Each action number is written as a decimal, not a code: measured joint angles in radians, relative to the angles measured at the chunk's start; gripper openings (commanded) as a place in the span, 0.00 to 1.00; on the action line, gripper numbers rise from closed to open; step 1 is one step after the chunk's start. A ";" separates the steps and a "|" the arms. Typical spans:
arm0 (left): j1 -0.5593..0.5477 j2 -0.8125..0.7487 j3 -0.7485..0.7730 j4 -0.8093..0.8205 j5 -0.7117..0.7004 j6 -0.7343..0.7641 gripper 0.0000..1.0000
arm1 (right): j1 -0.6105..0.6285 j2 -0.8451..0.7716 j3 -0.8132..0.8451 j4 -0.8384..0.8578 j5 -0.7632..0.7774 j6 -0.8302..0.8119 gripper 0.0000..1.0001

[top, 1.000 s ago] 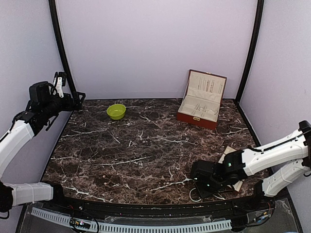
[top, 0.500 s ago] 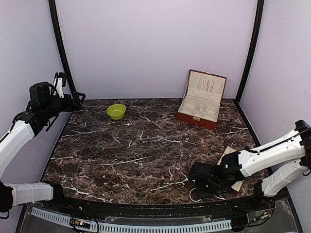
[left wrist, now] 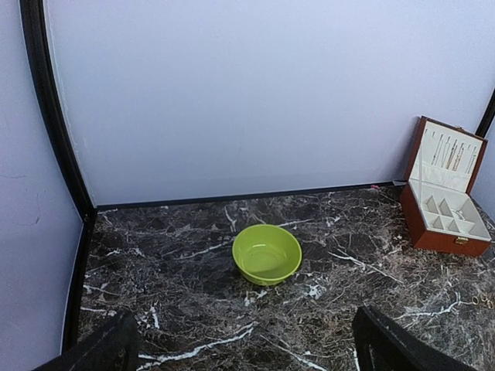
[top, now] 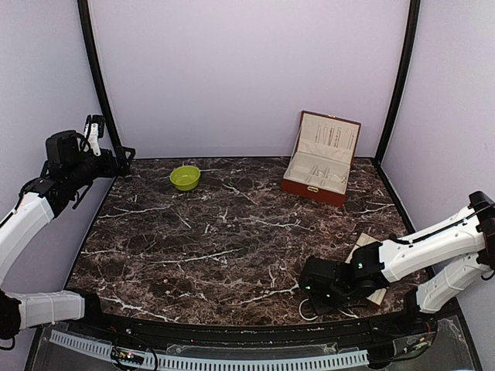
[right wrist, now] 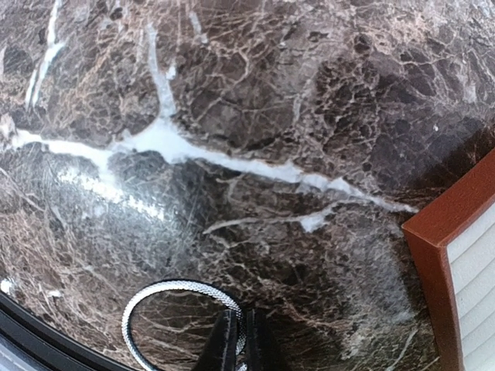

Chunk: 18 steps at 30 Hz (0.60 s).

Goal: Organize the mixed jewelry
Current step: Pick up the bangle from the center of the board.

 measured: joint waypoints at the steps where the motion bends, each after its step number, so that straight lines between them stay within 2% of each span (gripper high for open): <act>1: 0.000 0.000 0.000 0.000 0.000 0.000 0.99 | 0.000 0.000 0.000 0.004 0.002 0.002 0.03; 4: 0.000 0.000 0.000 0.000 -0.003 0.000 0.99 | 0.001 0.001 -0.001 0.018 0.008 0.006 0.00; 18: 0.000 -0.001 0.000 0.000 -0.010 0.000 0.99 | -0.007 -0.002 -0.002 0.058 0.071 0.012 0.00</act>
